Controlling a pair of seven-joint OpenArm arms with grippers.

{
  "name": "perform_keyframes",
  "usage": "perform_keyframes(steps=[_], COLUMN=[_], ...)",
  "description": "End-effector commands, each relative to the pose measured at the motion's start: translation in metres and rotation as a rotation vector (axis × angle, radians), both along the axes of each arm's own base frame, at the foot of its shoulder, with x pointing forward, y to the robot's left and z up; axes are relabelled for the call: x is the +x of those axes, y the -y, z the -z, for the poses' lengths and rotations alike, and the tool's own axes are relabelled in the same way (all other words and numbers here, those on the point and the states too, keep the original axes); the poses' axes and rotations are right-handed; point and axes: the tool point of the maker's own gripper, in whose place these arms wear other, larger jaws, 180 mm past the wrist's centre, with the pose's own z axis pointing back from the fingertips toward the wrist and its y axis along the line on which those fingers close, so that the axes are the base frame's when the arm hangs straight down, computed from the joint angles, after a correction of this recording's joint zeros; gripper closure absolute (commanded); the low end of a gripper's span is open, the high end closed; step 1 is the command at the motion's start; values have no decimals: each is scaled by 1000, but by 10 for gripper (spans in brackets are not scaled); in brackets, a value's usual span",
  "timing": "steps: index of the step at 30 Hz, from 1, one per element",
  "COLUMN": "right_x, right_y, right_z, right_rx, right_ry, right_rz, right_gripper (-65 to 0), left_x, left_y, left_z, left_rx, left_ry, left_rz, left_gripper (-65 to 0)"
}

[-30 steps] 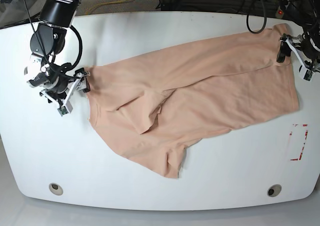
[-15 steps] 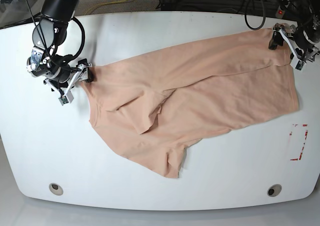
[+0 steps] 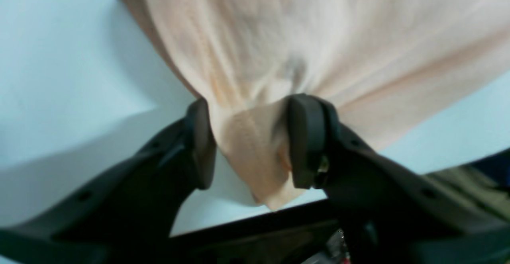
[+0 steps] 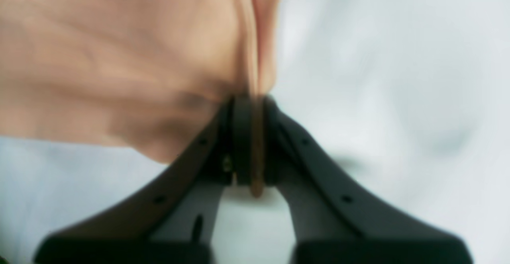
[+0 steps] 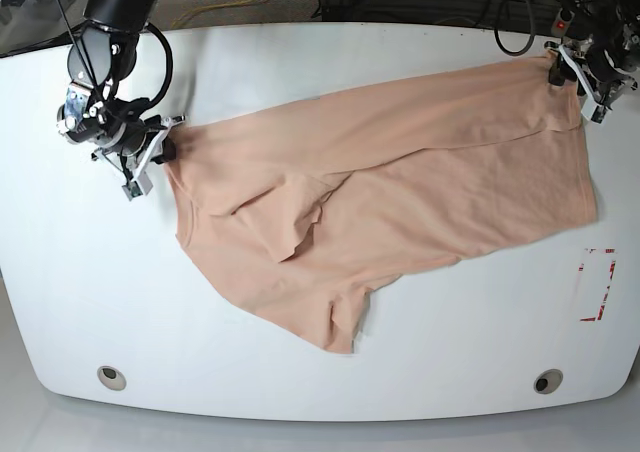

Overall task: Fold the T-shirt properly
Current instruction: 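Drag the grasped fabric with the right gripper away from the left gripper, then release both grippers and grasp the shirt's hem edge with each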

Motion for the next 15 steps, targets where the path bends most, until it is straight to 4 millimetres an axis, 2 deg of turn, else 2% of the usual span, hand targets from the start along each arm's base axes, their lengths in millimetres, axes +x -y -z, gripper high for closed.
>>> perform_keyframes(steps=[1, 4, 13, 14, 15], right_x=[-4, -23, -90, -96, -103], right_y=[10, 10, 36, 40, 44], right_z=[-14, -13, -12, -13, -14], right_rx=[-58, -81, -131, -141, -154], right_ry=[28, 14, -56, -66, -81], right_rz=[-12, -26, 82, 91, 99], right_gripper=[0, 0, 0, -10, -46], left_x=[2, 9, 29, 30, 31], left_y=[-12, -11, -3, -1, 0], left_z=[-9, -18, -44, -45, -45], left_rx=[85, 119, 224, 229, 231], left_ry=[-14, 8, 66, 68, 64], left_rz=[30, 55, 160, 175, 192], left_gripper=[-250, -249, -257, -262, -289])
